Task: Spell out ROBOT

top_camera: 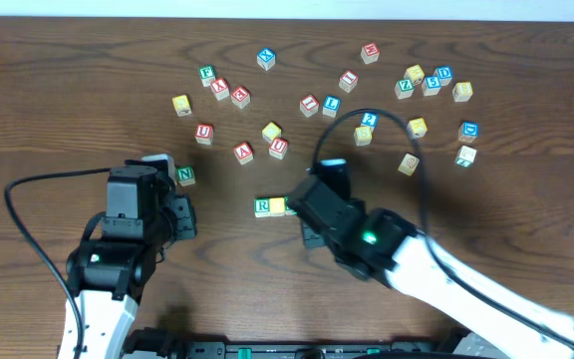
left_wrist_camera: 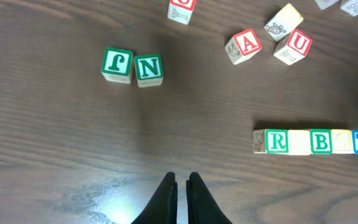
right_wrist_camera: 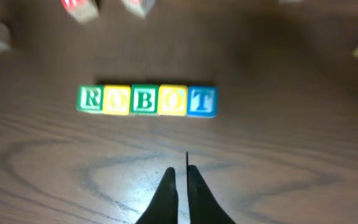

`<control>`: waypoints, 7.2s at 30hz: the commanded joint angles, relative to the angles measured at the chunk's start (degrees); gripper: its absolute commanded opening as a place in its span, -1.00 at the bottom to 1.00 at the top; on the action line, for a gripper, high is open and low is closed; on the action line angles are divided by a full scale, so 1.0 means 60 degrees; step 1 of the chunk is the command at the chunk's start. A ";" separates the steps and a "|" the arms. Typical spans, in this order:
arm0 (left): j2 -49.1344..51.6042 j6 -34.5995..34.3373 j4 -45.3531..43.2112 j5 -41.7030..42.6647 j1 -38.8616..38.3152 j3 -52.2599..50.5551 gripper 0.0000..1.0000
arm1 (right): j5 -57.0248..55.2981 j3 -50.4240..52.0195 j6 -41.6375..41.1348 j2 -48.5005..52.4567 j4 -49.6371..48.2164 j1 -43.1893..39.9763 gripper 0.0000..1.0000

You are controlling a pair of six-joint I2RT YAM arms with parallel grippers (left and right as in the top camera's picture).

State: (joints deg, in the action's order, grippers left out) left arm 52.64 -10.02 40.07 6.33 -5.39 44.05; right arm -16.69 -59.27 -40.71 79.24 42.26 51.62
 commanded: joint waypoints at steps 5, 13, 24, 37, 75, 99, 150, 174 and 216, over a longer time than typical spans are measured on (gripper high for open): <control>-0.0816 0.0200 0.0015 0.0095 0.0040 0.0018 -0.85 | -0.2284 0.0004 0.0124 -0.2080 0.1290 -0.0171 -0.82; -0.1067 0.0200 0.0004 0.0095 0.0040 0.0018 0.37 | -0.3242 0.0004 0.0120 -0.2546 0.1803 -0.0193 0.99; -0.1056 0.0200 0.0004 0.0091 0.0040 0.0018 0.82 | -0.3799 0.0004 0.0120 -0.2528 0.1796 -0.0193 0.98; -0.1049 0.0200 0.0004 0.0091 0.0040 0.0018 0.83 | -0.3796 0.0004 0.0117 -0.2524 0.1810 -0.0193 0.99; -0.7909 0.0229 -0.1293 -0.0481 0.0036 -0.1410 0.83 | -0.3796 0.0004 0.0120 -0.2521 0.1818 -0.0193 0.98; -0.8761 0.0266 -0.6798 -0.0372 0.0940 -0.7300 0.83 | -0.3796 0.0004 0.0117 -0.2521 0.1821 -0.0193 0.98; -0.8735 0.0270 -0.6043 -0.0306 0.0933 -0.7297 0.84 | -0.2320 0.7573 0.4943 -0.7042 -0.8284 -0.1606 0.98; -0.8735 0.0266 -0.6043 -0.0306 0.0933 -0.7297 0.83 | 0.2058 0.9828 0.7821 -1.3136 -0.7085 -0.6834 0.99; -0.8735 0.0270 -0.6043 -0.0306 0.0933 -0.7297 0.83 | 0.2098 0.9825 0.7832 -1.3154 -0.6379 -0.7235 0.98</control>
State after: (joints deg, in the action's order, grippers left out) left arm 0.58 -8.97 1.67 3.73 -0.03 1.10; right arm -4.47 -0.36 5.67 0.69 3.68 9.06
